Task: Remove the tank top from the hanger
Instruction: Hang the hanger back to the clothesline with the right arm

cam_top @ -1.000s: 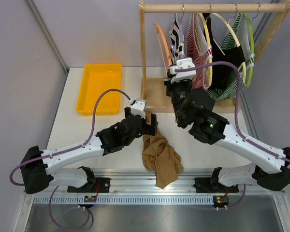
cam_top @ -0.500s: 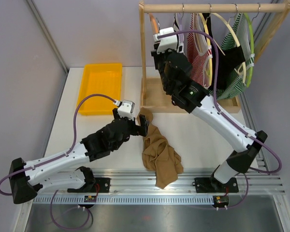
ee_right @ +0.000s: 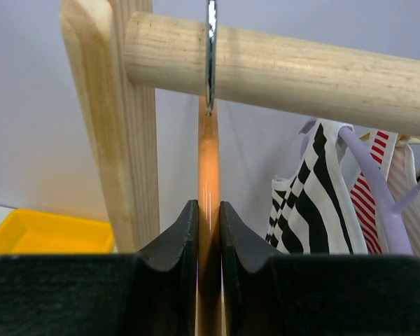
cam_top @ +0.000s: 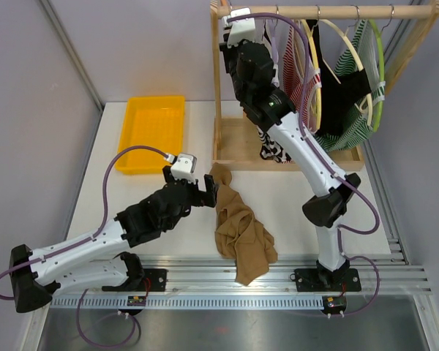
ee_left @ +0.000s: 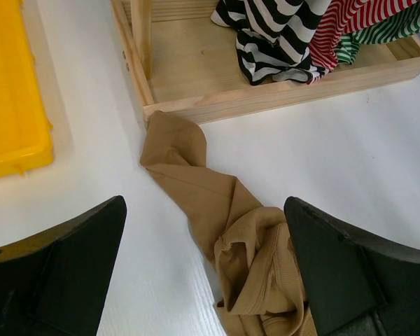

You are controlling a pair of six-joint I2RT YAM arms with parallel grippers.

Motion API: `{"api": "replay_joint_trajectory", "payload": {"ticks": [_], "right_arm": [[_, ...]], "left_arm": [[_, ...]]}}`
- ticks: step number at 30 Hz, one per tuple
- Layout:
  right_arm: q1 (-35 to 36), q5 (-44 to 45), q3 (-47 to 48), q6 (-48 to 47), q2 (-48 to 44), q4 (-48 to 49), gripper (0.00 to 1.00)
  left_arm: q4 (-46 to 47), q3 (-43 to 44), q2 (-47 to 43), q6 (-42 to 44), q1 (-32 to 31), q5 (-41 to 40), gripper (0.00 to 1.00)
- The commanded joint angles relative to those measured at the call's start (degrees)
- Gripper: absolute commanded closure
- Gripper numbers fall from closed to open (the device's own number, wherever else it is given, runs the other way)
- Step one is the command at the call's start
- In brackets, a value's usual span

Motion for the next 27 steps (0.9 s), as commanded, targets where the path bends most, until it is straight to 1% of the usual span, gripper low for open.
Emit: {"api": "replay_joint_trajectory", "payload": {"ticks": [1,2,4,13,16,21,22,23,24,25,26,27], "right_arm": [[-1.7,-3.4,10.6,1.4,3.9,-1.9,1.00],[-1.7,-3.5,13.2,1.4,4.8,-2.7,1.00],[-1.7,-3.7,13.6,1.9,5.8,-2.7,1.00],[-1.7,-5.4,-1.2,5.9,1.5,1.0,1.00],[-1.7,-5.2,-2.7,6.1,0.8,2.0,1.00],[-1.6,-4.6,-2.3,5.7,0.5,2.3,0.99],[-1.7,-4.8,-3.1,5.5,-0.4,2.9,0.73],[-1.6,-5.0,-3.6,5.4,-0.7,3.4,0.60],[-1.6,-5.5,-4.3,5.0,-1.3,3.9,0.50],[-1.6,-5.6,-5.6,4.7,-1.9,5.1,0.32],[-1.6,-5.6,-6.4,4.5,-2.9,5.9,0.19],[-1.6,-5.2,-7.0,3.7,-3.4,6.4,0.13]], "left_arm": [[0.7,-0.7,-2.1,0.5,-0.2,-3.2,0.01],[0.6,-1.0,-2.4,0.4,-0.2,-3.5,0.01],[0.4,-1.6,-3.3,0.1,-0.2,-3.9,0.01],[-0.3,-2.3,-3.8,-0.5,-0.2,-3.7,0.01],[-0.4,-2.5,-3.8,-0.7,-0.2,-3.7,0.01],[-0.3,-2.7,-3.8,-1.0,-0.1,-3.7,0.01],[-0.2,-2.7,-3.8,-1.0,-0.2,-3.8,0.01],[-0.3,-2.6,-3.8,-1.1,-0.1,-3.8,0.01],[-0.3,-2.7,-3.7,-1.1,-0.2,-3.8,0.01],[-0.3,-2.7,-3.7,-1.2,-0.2,-3.8,0.01],[-0.3,-2.7,-3.6,-1.2,-0.2,-3.8,0.01],[-0.3,-2.6,-3.5,-1.2,-0.1,-3.8,0.01]]}}
